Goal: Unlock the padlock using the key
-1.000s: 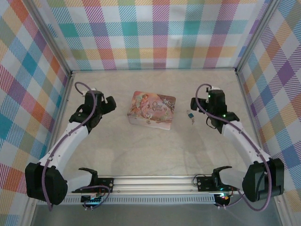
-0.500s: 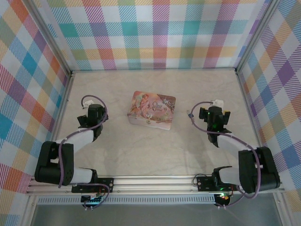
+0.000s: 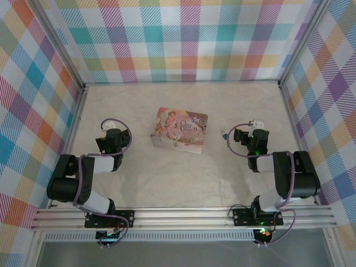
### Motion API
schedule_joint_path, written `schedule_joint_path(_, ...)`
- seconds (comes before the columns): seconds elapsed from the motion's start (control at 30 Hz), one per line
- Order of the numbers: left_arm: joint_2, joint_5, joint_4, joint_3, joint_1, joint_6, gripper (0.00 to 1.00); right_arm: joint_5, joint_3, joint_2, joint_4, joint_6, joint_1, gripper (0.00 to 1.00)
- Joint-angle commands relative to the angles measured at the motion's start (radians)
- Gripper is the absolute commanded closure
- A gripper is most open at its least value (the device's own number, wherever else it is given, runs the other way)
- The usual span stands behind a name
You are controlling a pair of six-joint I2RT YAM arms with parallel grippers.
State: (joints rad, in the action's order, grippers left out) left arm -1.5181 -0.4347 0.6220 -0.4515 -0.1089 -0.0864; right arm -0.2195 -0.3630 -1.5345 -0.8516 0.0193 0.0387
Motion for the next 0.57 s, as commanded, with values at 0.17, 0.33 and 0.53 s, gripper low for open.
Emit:
schedule_joint_path(0.17, -0.048, 0.113, 0.310, 0.095, -0.014, 0.095, 0.00, 0.039, -0.021, -0.001, -0.034, 0.024, 0.002, 0.00)
schedule_joint_path(0.33, -0.048, 0.110, 0.234, 0.054, -0.013, 0.087, 0.00, 0.040, -0.025, -0.001, -0.029, 0.022, 0.003, 0.00)
schedule_joint_path(0.53, -0.048, 0.108, 0.240, 0.058, -0.014, 0.091, 0.00, 0.041, -0.028, -0.001, -0.019, 0.024, 0.001, 0.00)
